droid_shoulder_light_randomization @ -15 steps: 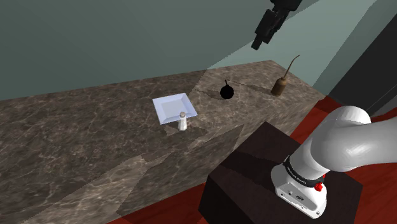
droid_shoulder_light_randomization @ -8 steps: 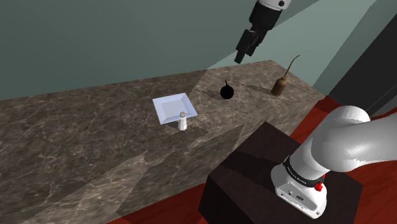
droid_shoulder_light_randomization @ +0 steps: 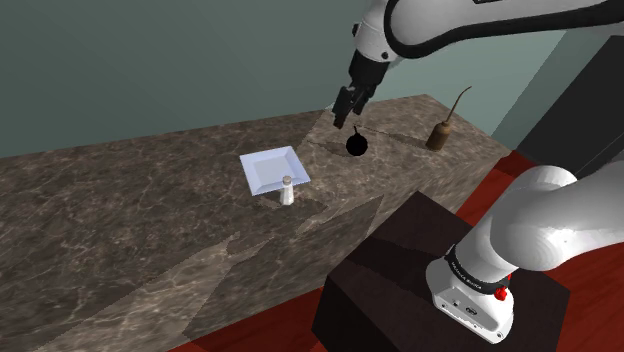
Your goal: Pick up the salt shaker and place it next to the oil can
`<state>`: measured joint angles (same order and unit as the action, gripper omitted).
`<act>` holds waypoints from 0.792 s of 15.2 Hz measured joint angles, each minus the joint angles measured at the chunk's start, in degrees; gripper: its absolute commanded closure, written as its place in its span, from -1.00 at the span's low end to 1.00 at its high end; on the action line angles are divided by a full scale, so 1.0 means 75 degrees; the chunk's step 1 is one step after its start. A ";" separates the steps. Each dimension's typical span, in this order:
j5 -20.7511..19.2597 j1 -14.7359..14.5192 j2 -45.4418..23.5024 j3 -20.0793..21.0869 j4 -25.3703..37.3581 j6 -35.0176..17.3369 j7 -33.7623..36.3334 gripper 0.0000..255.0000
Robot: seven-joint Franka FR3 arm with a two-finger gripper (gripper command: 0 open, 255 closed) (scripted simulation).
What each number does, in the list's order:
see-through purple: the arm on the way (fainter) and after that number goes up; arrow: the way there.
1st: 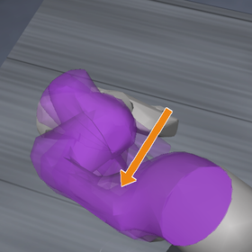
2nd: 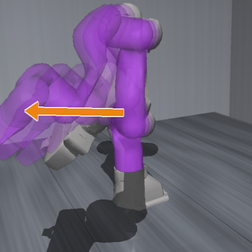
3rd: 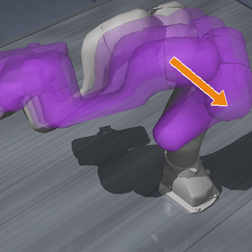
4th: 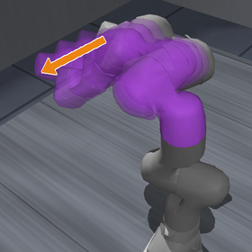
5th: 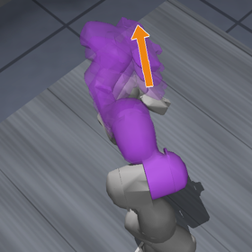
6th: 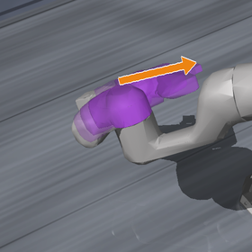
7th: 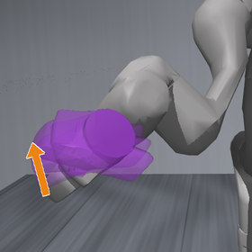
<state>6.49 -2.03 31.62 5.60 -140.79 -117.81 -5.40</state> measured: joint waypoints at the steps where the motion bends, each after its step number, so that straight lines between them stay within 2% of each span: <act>1: 0.0013 -0.0027 -0.0224 0.0081 0.0040 -0.0184 0.0064 -1.00; 7: -0.0034 -0.0094 -0.1693 0.0424 0.0051 -0.1598 0.0272 -1.00; 12: -0.0275 -0.0117 -0.3145 0.0685 0.0299 -0.2750 0.0555 -1.00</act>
<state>4.43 -2.90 8.03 10.74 -138.55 -138.43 -1.24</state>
